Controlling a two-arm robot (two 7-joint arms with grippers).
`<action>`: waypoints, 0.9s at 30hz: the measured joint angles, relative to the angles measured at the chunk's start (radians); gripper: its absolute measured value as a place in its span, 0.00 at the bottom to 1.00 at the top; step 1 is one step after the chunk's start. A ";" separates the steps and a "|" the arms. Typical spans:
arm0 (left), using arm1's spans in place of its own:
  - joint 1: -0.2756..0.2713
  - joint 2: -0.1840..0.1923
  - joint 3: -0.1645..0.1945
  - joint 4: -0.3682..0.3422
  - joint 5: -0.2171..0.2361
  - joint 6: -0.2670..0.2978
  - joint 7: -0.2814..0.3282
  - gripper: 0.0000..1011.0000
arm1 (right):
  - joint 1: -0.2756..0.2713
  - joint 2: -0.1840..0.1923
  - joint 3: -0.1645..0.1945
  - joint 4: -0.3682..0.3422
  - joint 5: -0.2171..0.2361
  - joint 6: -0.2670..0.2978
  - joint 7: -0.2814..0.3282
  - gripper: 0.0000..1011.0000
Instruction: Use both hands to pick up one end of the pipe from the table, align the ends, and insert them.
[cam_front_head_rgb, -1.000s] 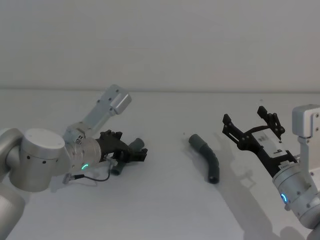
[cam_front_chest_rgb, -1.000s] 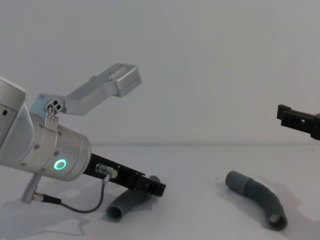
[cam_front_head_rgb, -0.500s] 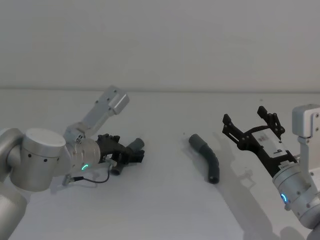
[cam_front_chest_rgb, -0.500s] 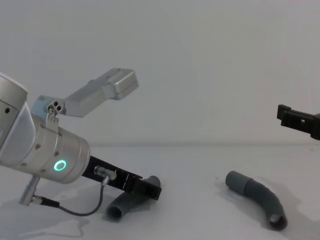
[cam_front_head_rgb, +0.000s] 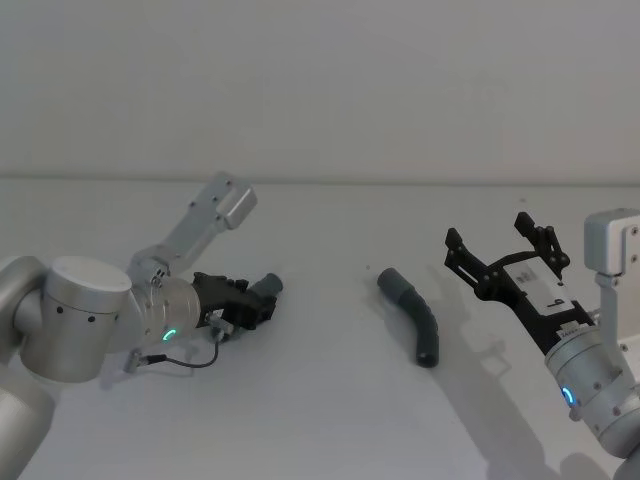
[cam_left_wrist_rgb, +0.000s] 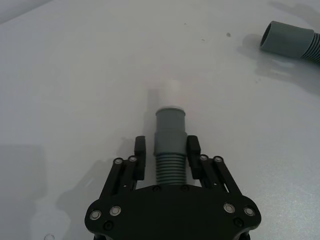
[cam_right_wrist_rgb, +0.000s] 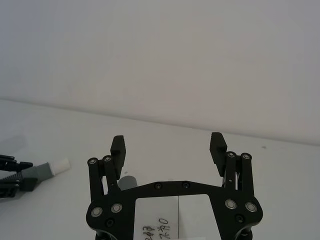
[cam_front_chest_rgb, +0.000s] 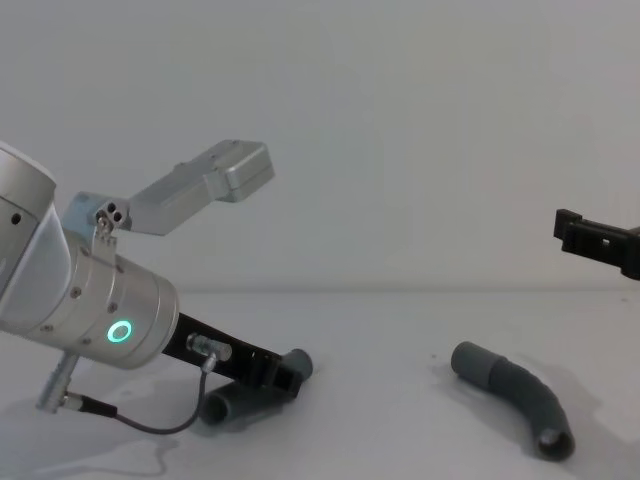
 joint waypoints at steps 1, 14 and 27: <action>0.000 0.000 -0.001 0.000 0.000 0.001 0.000 0.47 | 0.000 0.000 0.000 0.000 0.000 0.000 0.000 0.99; 0.001 -0.002 -0.003 -0.001 0.000 0.006 0.002 0.35 | 0.001 0.000 0.000 0.000 0.000 0.002 0.000 0.99; 0.001 -0.003 -0.003 -0.001 0.000 0.008 0.003 0.35 | 0.033 0.058 -0.021 -0.021 0.002 0.122 0.083 0.99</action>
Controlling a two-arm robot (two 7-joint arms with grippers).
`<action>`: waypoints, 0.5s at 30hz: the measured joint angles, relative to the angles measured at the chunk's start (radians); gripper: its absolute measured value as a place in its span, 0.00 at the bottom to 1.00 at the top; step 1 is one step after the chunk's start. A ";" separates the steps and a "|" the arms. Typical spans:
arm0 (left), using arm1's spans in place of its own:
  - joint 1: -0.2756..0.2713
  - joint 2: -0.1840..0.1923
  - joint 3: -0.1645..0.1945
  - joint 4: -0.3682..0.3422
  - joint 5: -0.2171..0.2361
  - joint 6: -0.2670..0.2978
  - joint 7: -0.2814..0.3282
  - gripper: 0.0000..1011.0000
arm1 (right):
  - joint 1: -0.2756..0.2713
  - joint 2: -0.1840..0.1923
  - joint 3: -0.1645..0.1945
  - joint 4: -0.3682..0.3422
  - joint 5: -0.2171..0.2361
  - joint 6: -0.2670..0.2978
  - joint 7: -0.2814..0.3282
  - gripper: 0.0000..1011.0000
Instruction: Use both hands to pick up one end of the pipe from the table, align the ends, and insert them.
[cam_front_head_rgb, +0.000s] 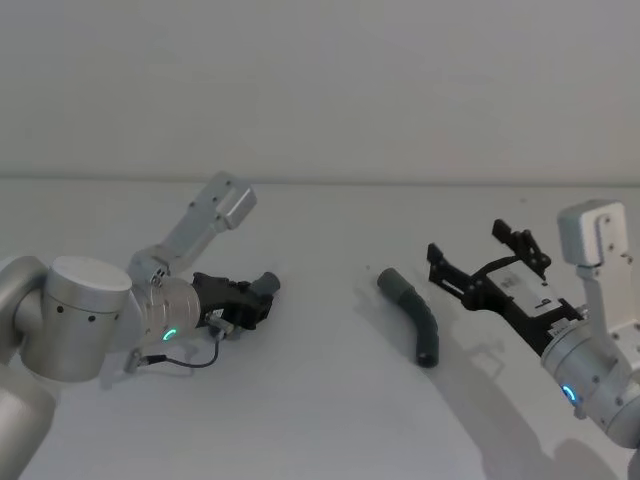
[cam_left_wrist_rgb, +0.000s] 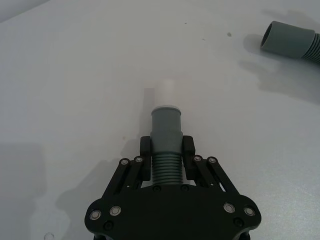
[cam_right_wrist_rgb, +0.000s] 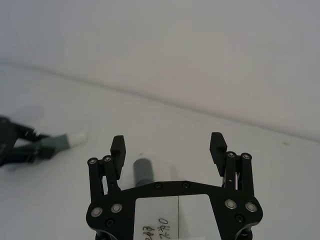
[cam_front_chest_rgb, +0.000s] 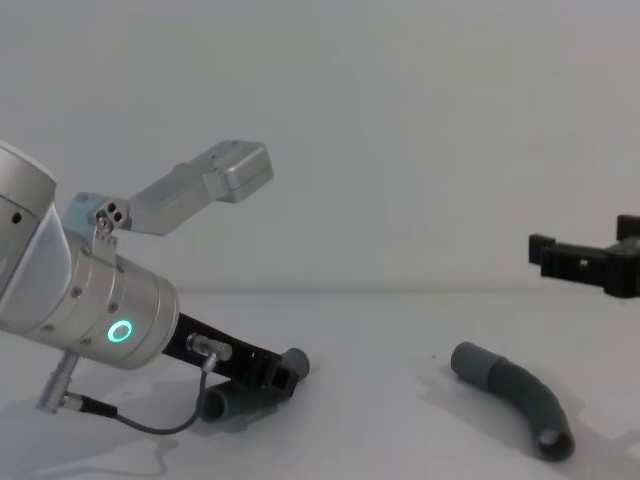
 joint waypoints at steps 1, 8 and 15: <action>0.000 0.000 0.000 0.000 0.000 0.000 0.000 0.35 | 0.000 0.000 0.000 0.000 0.000 0.000 0.000 0.99; 0.000 0.000 0.000 0.000 0.000 0.001 0.000 0.35 | 0.030 0.043 -0.024 -0.010 0.009 0.111 0.069 0.99; 0.000 0.000 0.000 0.000 0.000 0.001 0.000 0.35 | 0.066 0.073 -0.050 -0.005 0.022 0.210 0.132 0.99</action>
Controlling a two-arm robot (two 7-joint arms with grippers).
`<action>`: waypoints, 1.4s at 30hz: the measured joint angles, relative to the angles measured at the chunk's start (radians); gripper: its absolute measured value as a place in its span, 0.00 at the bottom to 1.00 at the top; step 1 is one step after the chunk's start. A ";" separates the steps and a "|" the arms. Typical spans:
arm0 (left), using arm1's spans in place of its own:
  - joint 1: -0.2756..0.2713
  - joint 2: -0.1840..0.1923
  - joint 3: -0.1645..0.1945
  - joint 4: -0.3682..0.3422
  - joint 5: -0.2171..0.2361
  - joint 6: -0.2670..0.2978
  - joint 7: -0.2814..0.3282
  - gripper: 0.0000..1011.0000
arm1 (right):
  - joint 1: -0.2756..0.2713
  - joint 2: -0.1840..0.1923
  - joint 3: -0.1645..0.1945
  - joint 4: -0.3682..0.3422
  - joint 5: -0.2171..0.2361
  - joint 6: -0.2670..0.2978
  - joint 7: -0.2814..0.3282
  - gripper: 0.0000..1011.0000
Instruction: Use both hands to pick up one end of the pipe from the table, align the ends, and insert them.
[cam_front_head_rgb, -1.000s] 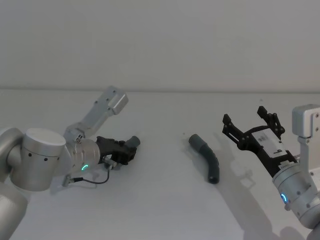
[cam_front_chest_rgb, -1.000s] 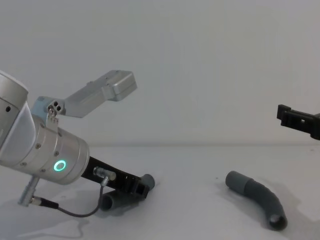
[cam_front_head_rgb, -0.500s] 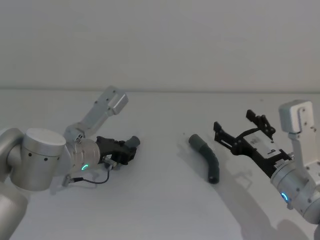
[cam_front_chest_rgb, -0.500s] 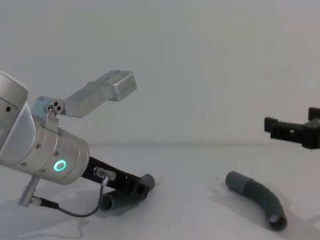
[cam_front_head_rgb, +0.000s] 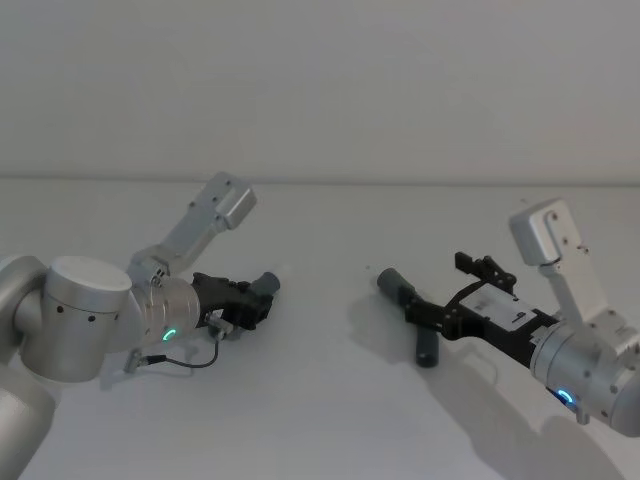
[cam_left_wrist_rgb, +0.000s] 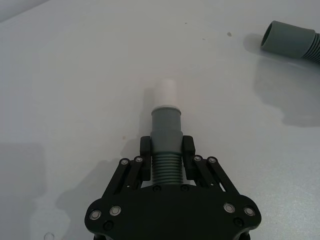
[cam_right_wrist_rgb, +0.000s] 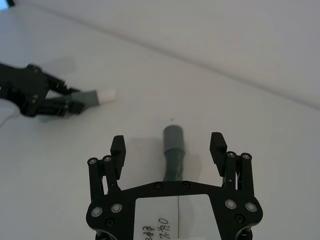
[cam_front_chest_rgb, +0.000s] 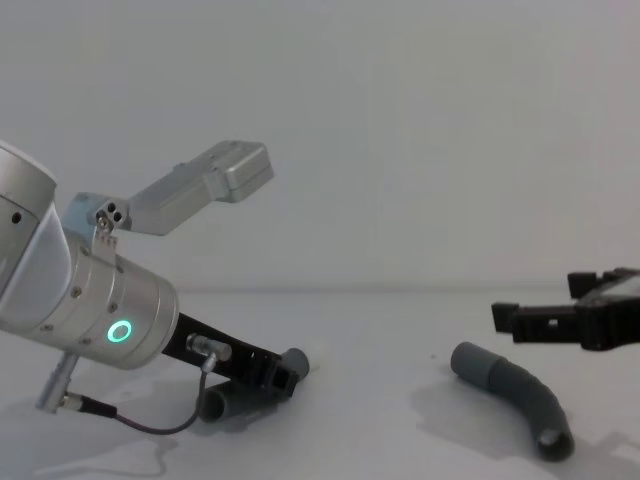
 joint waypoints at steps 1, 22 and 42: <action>0.000 0.000 0.000 0.000 0.000 0.000 0.000 0.35 | 0.005 0.003 -0.003 0.002 0.002 0.010 0.007 0.99; 0.000 0.000 0.000 0.000 0.000 0.000 0.000 0.35 | 0.076 -0.022 -0.030 0.087 0.004 0.096 0.005 0.99; 0.000 0.000 0.000 0.000 0.000 0.000 0.000 0.35 | 0.109 -0.066 -0.048 0.178 -0.023 0.116 -0.010 0.99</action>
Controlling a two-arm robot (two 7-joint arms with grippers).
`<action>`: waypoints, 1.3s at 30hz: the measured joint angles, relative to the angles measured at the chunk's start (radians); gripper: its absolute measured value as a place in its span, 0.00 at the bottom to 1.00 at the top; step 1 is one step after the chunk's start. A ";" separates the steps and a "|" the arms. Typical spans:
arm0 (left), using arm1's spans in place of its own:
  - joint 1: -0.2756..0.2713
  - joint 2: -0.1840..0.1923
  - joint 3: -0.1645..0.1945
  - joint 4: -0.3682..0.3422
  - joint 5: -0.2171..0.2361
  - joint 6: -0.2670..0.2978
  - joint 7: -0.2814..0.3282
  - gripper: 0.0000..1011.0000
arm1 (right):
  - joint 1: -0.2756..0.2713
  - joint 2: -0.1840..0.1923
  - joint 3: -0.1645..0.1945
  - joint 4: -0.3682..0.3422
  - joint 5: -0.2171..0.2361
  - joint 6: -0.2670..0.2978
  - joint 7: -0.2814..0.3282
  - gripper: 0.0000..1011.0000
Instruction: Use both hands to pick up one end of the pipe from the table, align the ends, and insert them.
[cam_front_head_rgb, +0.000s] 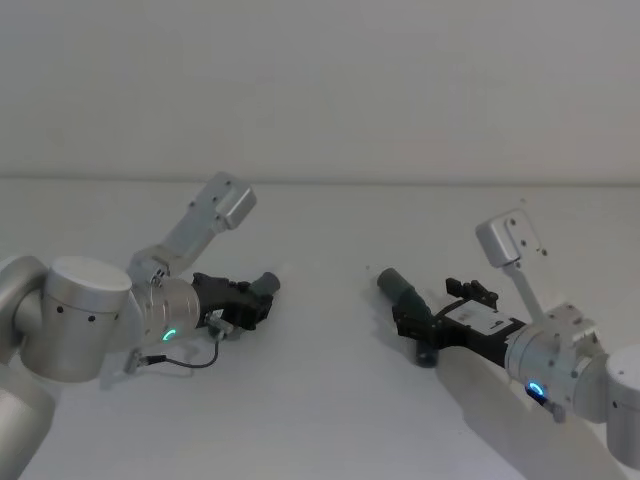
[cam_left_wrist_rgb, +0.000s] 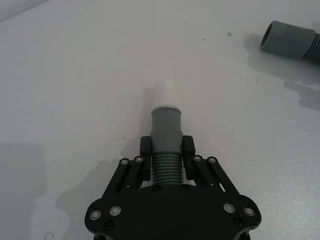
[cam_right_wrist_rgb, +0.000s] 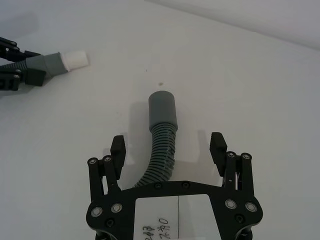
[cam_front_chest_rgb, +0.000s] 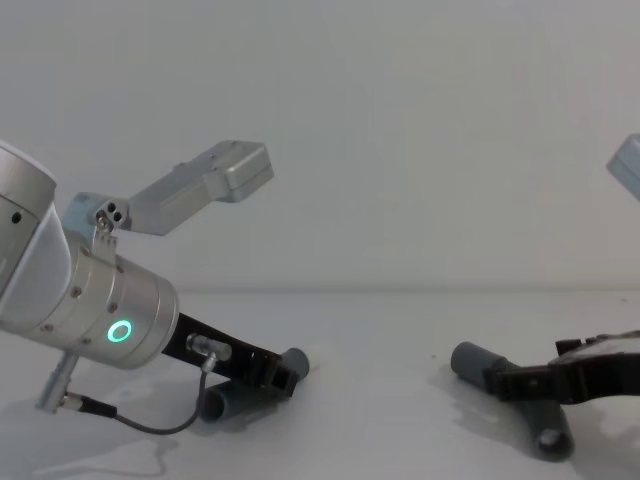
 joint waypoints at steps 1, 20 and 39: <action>0.000 0.000 0.000 0.000 0.000 0.000 0.000 0.35 | 0.000 0.000 0.000 0.000 0.000 0.000 0.000 0.99; 0.000 0.000 0.000 0.000 0.000 0.000 0.000 0.35 | 0.014 -0.022 -0.006 0.026 -0.013 0.026 0.016 0.99; 0.000 0.000 0.000 0.000 0.000 0.000 0.000 0.35 | 0.016 -0.038 -0.003 0.037 -0.024 0.052 0.023 0.99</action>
